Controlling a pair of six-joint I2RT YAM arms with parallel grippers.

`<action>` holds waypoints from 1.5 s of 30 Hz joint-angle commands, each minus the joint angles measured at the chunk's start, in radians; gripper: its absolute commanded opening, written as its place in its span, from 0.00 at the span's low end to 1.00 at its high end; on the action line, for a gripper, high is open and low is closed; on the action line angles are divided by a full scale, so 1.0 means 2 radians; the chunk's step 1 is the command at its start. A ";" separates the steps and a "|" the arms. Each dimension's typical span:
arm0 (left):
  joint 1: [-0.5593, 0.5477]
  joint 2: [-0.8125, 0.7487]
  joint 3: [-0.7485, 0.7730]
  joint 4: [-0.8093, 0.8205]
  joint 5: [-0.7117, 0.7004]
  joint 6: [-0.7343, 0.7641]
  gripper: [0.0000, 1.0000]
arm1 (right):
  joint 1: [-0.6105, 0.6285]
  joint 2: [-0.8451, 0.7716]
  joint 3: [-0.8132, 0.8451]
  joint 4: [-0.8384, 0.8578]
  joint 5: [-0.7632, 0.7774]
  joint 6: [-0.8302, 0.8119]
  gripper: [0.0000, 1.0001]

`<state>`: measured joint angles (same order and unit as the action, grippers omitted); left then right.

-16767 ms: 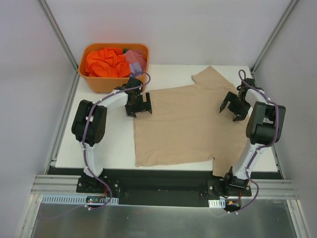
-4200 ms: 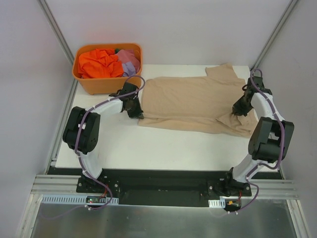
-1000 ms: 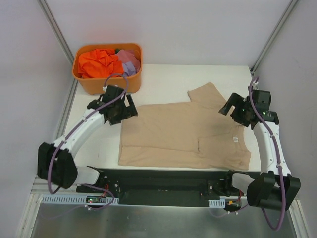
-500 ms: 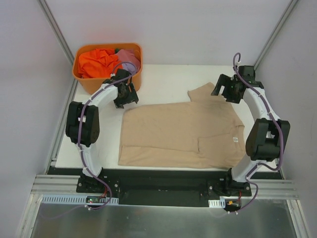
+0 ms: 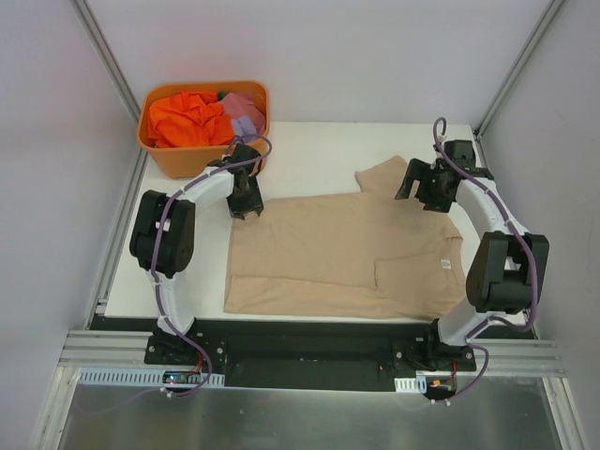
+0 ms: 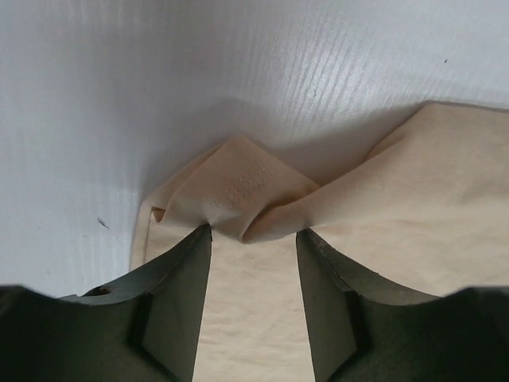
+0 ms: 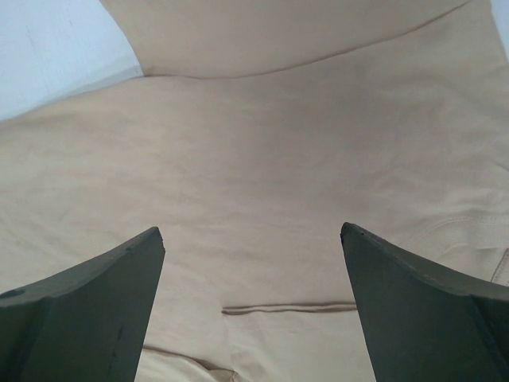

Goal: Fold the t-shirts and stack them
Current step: Grap the side of the flattened tshirt furthest away from the robot with both arms

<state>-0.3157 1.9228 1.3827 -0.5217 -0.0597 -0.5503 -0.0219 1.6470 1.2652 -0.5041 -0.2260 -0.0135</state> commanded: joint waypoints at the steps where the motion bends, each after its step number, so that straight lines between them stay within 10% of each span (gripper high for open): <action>1: -0.012 -0.004 0.001 -0.011 -0.041 0.000 0.40 | 0.000 -0.046 -0.009 0.008 0.000 -0.015 0.96; 8: -0.019 -0.007 0.006 -0.009 -0.064 -0.001 0.00 | 0.000 -0.072 -0.028 0.010 -0.009 -0.021 0.96; 31: -0.154 -0.105 -0.111 0.022 0.009 -0.022 0.00 | 0.000 -0.086 -0.044 0.015 -0.011 -0.020 0.96; 37: -0.164 -0.154 -0.120 0.022 0.049 -0.020 0.50 | 0.000 -0.086 -0.043 0.012 -0.011 -0.021 0.96; 45: -0.131 -0.185 -0.092 0.022 -0.015 -0.004 0.62 | 0.000 -0.086 -0.044 0.012 -0.009 -0.021 0.96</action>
<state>-0.6369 1.5379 1.1488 -0.4831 -0.0288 -0.5758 -0.0223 1.5036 1.1774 -0.4931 -0.2329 -0.0414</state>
